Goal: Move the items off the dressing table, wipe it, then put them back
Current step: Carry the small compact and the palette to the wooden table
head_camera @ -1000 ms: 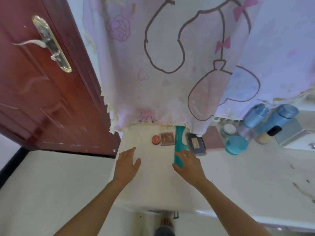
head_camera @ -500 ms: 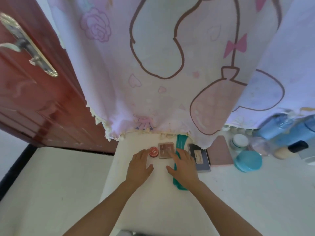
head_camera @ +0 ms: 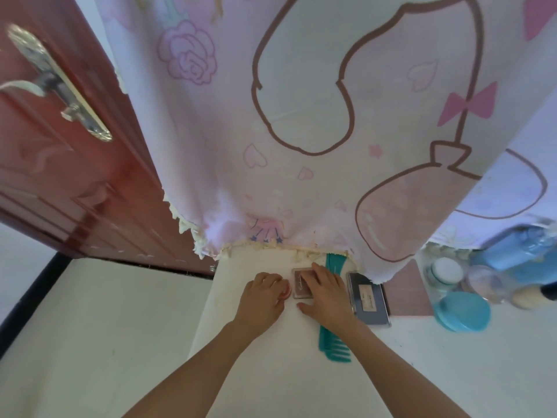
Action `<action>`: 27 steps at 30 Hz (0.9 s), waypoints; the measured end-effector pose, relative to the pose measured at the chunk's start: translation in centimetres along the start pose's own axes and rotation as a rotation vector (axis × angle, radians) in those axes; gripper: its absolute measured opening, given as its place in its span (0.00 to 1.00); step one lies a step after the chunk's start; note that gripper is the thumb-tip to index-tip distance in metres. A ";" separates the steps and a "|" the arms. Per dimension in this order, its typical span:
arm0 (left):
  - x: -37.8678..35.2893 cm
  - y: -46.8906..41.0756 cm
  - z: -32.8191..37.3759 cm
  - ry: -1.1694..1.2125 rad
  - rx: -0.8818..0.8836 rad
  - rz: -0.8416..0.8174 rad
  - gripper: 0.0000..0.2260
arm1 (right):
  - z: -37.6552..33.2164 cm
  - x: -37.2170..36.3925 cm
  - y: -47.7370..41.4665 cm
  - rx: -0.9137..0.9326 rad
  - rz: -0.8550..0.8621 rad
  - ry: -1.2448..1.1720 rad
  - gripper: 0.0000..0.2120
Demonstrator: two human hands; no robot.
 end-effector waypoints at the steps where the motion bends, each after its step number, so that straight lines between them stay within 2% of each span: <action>1: 0.1 0.2 -0.3 0.010 0.019 0.017 0.18 | -0.1 0.1 0.0 -0.002 0.008 -0.002 0.31; 5: 0.3 1.3 -1.3 0.055 0.106 0.048 0.18 | -0.6 0.5 0.0 -0.048 0.037 -0.015 0.28; 8: 0.7 2.5 -2.1 0.206 0.173 0.086 0.18 | -1.2 1.2 -0.4 -0.065 0.086 0.000 0.21; 14: 4.1 6.4 -3.6 0.417 0.292 0.319 0.21 | -2.5 2.2 -0.5 0.024 0.029 -0.068 0.15; 20: 6.8 11.4 -4.7 0.500 0.409 0.483 0.21 | -6.6 3.1 1.7 0.246 0.092 -0.286 0.18; 27: 8.0 20.1 -5.4 0.595 0.605 0.772 0.18 | -15.0 3.1 4.4 0.551 -0.007 -0.404 0.20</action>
Point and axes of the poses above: each hand's wrist, its own y-axis away from the middle knuckle, its own x-axis out of the back of the hand, z = x × y, the point moved 8 cm from there along -y, towards the middle knuckle, and after that the axes turned 7 degrees about y, right-handed, at the moved point
